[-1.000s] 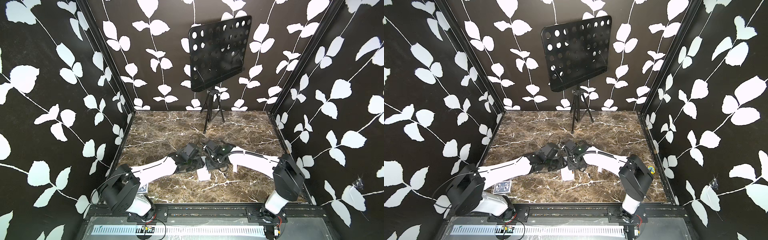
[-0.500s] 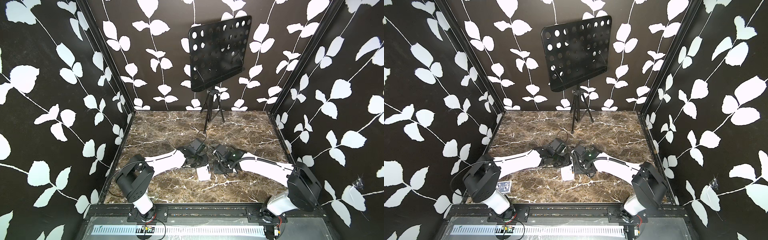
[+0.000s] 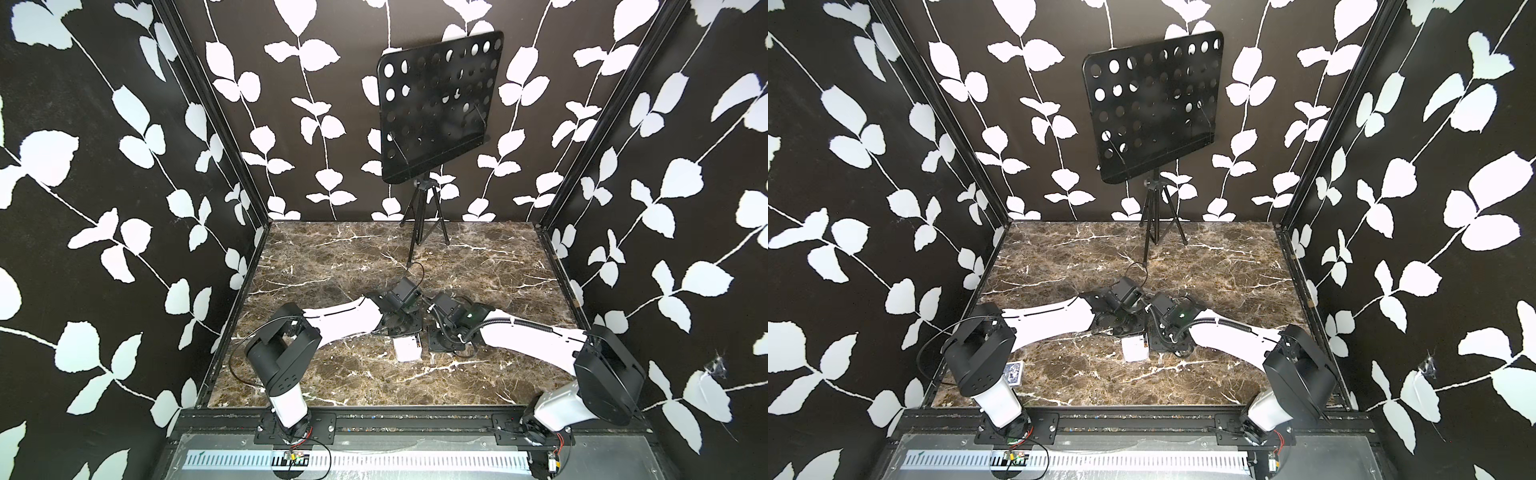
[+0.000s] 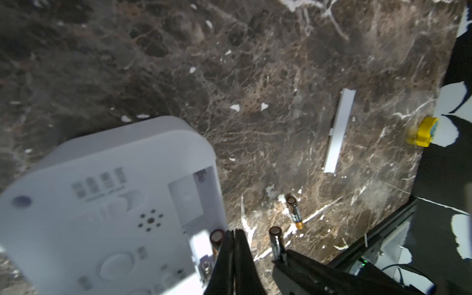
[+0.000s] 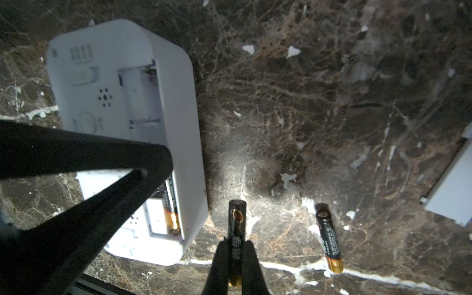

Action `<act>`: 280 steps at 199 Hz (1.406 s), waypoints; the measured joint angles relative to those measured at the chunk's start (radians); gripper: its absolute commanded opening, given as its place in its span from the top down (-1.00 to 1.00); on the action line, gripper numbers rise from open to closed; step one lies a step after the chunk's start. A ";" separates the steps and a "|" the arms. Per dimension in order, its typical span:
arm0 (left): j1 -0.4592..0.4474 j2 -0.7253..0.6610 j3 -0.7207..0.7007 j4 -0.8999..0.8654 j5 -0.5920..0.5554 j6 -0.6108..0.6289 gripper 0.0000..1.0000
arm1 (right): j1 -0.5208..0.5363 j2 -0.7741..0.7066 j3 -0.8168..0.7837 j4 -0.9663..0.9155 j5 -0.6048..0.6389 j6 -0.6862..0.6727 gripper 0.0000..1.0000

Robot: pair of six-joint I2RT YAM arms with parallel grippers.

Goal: Insert the battery into the alarm
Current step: Place the battery at the center of the board.

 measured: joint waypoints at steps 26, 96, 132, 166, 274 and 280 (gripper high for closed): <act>0.000 -0.002 -0.005 0.000 -0.019 -0.001 0.89 | 0.000 0.000 -0.009 0.013 -0.002 0.005 1.00; -0.006 -0.011 -0.025 0.005 -0.025 -0.016 0.89 | 0.000 0.050 -0.006 0.009 0.008 0.006 1.00; -0.006 -0.012 -0.025 0.005 -0.014 -0.010 0.88 | -0.002 0.097 0.027 0.005 0.021 0.002 1.00; -0.003 -0.027 -0.032 0.008 -0.001 -0.005 0.84 | -0.022 0.140 0.040 0.001 0.029 -0.014 1.00; 0.053 -0.209 -0.068 -0.042 -0.077 -0.013 0.31 | -0.063 0.256 0.137 -0.029 0.079 -0.095 0.55; 0.060 -0.230 -0.082 -0.049 -0.089 -0.014 0.29 | -0.063 0.257 0.137 -0.037 0.081 -0.097 0.45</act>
